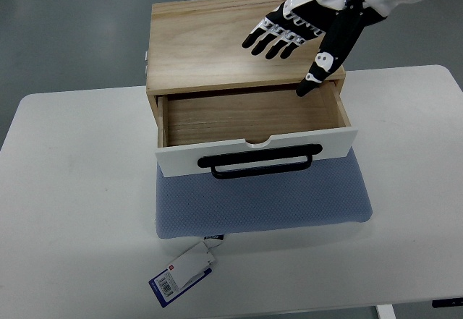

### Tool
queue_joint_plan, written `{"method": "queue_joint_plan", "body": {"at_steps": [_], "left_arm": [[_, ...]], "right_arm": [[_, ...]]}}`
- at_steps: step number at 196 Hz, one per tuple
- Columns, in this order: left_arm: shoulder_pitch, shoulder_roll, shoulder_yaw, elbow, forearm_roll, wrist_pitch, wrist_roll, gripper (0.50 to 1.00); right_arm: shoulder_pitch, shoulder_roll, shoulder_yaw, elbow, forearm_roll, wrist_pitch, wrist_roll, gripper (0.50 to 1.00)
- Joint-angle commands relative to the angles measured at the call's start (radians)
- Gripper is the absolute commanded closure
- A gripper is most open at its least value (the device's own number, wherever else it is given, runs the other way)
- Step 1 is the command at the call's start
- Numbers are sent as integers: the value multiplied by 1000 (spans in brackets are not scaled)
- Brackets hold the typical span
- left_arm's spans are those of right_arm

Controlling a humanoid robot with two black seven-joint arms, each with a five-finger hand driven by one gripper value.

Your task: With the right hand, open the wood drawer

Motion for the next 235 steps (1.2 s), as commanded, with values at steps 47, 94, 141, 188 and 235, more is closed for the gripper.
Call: {"method": "queue_joint_plan", "body": {"at_steps": [47, 94, 141, 188, 235], "left_arm": [[0, 0, 0, 0, 0, 0, 0, 500], [0, 0, 0, 0, 0, 0, 0, 500], [0, 0, 0, 0, 0, 0, 2, 500], [0, 0, 0, 0, 0, 0, 2, 500], [0, 0, 0, 0, 0, 0, 2, 500]], "right_arm": [[-367, -165, 368, -134, 64, -295, 27, 572], [-744, -172, 712, -248, 61, -392, 85, 572], [-1099, -46, 1109, -418, 44, -447, 110, 572], [-1333, 139, 1377, -598, -34, -445, 148, 568], [-1468, 245, 1459, -628, -111, -445, 236, 566]]}}
